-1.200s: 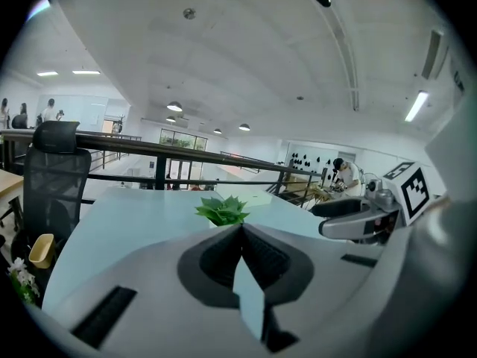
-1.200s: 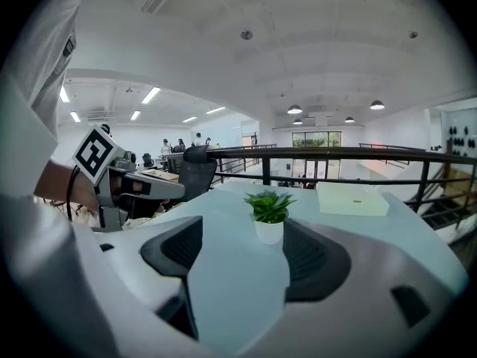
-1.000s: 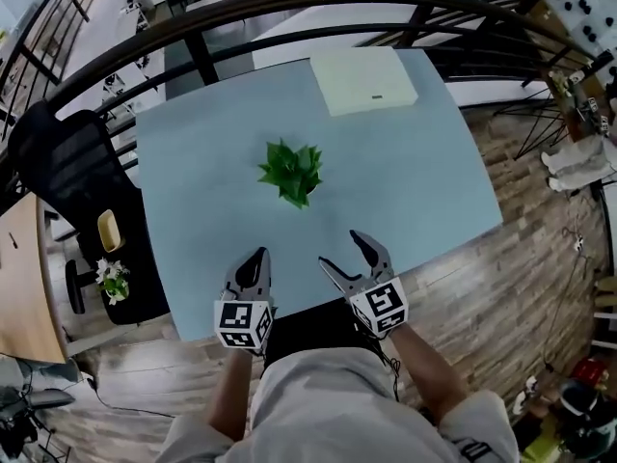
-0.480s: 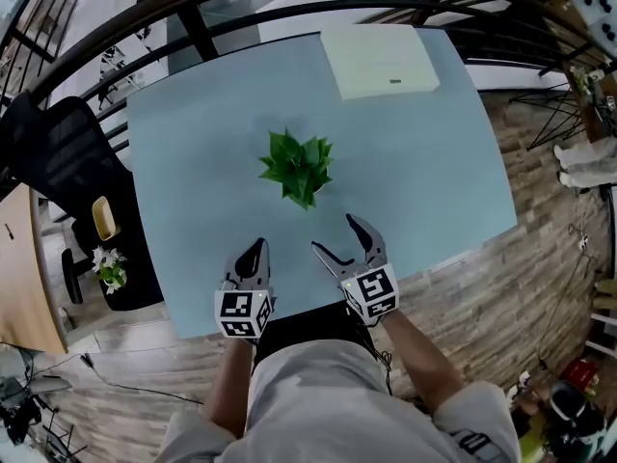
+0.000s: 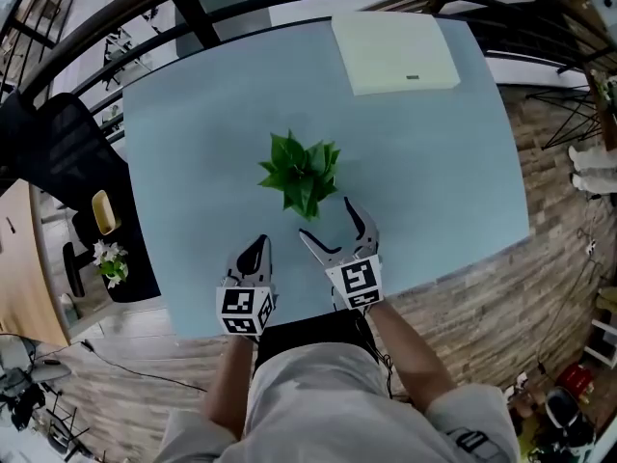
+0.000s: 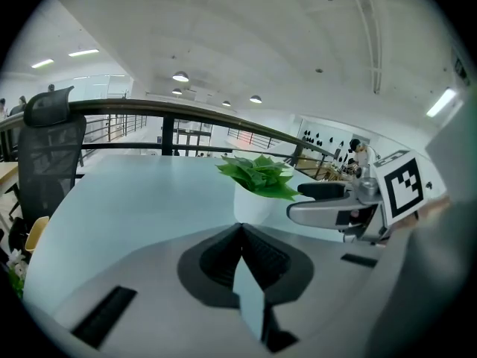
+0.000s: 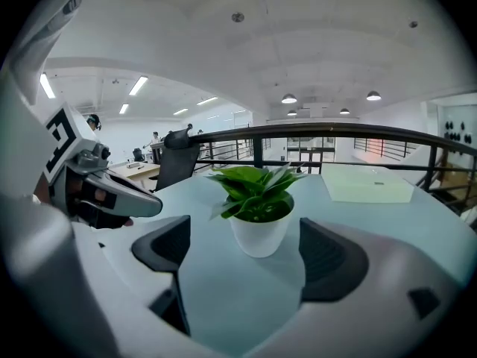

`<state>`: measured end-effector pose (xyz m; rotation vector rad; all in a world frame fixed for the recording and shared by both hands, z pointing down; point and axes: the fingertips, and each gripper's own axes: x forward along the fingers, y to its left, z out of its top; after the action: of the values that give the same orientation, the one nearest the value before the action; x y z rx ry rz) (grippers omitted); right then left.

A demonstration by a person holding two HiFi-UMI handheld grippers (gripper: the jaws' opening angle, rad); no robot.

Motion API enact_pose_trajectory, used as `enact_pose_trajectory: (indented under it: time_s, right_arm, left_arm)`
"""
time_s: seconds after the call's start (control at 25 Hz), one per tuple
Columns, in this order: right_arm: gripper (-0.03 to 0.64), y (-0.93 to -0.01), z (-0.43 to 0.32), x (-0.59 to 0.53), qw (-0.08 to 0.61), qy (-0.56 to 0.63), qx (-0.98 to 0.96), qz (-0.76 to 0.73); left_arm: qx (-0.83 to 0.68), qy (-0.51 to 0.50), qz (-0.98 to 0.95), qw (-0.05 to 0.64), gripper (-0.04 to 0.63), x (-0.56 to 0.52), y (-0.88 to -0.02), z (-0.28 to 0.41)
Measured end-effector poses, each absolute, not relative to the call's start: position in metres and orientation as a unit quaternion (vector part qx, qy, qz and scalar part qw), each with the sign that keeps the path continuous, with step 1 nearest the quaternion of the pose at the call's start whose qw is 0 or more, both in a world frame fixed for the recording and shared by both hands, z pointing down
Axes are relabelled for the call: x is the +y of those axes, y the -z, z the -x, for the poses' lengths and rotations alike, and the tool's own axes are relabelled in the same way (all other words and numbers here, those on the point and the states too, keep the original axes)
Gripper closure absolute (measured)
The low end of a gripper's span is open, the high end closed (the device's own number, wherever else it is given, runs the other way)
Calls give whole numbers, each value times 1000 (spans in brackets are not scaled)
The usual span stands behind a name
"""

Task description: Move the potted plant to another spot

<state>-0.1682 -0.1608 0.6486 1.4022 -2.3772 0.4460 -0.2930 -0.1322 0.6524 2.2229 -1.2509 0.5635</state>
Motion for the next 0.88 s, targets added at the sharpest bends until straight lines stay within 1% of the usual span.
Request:
enact_pose_trajectory:
  time_s: [0.12,0.32,0.64,0.88]
  right_arm:
    - [143,-654,169,-174,167,-156,-834,-502]
    - [117,-660,170,-195,164,-154,-829,-512]
    - [89,-664,184,-215,179,-134,-828,-514]
    - [87,-667,178,-233,180,-123,-818,-532]
  left_arm:
    - [-465,-215,-818,262,583,-133,-655,294]
    - [-477,-219,-809,264,583,-139,-657,302]
    - [-492,-217,-799,269,583,-141,-654,312]
    - [-500,-216,-793,274,583,-140,-655,319]
